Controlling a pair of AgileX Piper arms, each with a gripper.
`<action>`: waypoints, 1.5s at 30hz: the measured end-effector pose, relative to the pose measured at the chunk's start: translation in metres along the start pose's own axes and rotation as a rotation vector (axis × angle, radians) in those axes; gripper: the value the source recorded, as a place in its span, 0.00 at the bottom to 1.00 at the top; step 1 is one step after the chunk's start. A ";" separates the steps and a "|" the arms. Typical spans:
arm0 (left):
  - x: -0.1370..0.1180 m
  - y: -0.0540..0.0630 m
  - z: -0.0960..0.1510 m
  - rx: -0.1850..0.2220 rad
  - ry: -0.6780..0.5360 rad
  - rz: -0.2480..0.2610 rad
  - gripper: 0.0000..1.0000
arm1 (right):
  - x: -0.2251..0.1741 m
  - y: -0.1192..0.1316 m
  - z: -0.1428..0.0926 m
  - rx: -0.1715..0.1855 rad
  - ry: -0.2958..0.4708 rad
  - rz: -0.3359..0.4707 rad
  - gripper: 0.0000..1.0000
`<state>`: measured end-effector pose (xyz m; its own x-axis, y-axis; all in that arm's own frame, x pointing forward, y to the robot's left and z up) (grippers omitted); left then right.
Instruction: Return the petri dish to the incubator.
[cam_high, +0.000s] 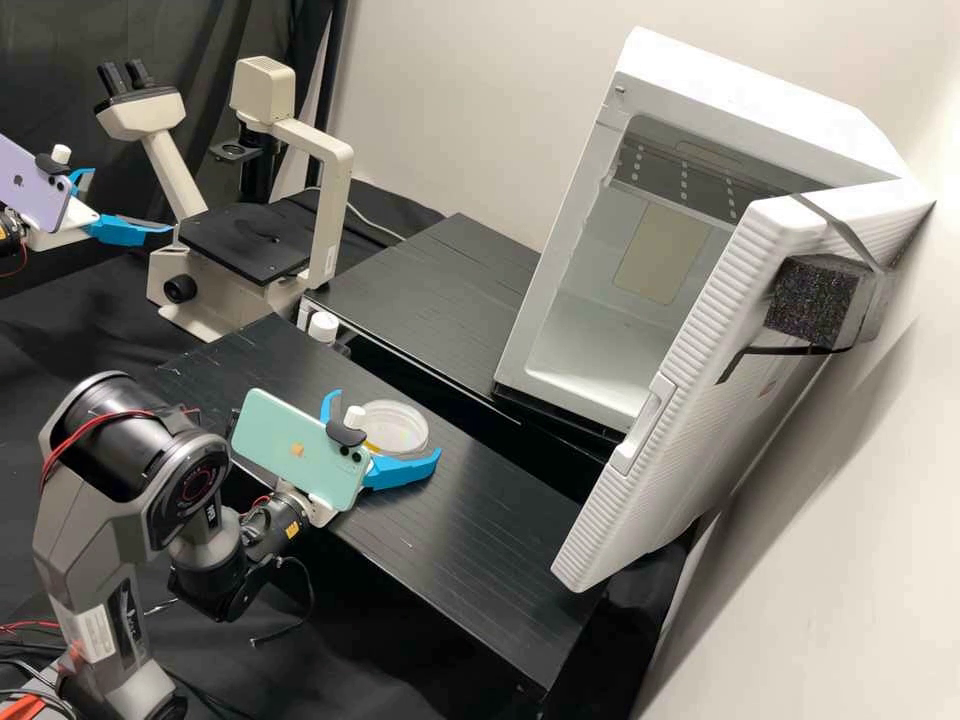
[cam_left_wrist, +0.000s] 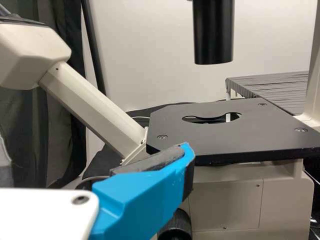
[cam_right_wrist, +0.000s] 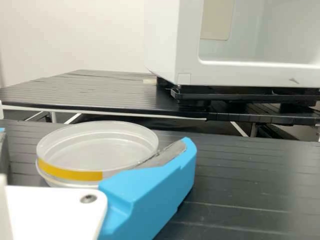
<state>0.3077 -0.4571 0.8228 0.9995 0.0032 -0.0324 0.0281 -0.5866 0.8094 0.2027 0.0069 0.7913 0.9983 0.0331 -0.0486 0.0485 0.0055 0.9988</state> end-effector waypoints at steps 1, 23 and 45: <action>0.000 0.000 0.000 0.000 0.000 0.000 1.00 | 0.000 0.000 0.000 0.000 0.003 0.003 0.00; 0.000 0.000 0.000 0.000 0.000 0.000 1.00 | 0.004 -0.001 0.001 -0.019 0.009 0.008 0.00; 0.000 0.000 0.000 0.000 0.000 0.000 1.00 | 0.020 0.042 0.025 -0.030 -0.066 0.109 0.00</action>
<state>0.3077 -0.4571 0.8228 0.9995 0.0032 -0.0324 0.0281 -0.5866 0.8094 0.2255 -0.0174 0.8327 0.9976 -0.0303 0.0616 -0.0605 0.0357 0.9975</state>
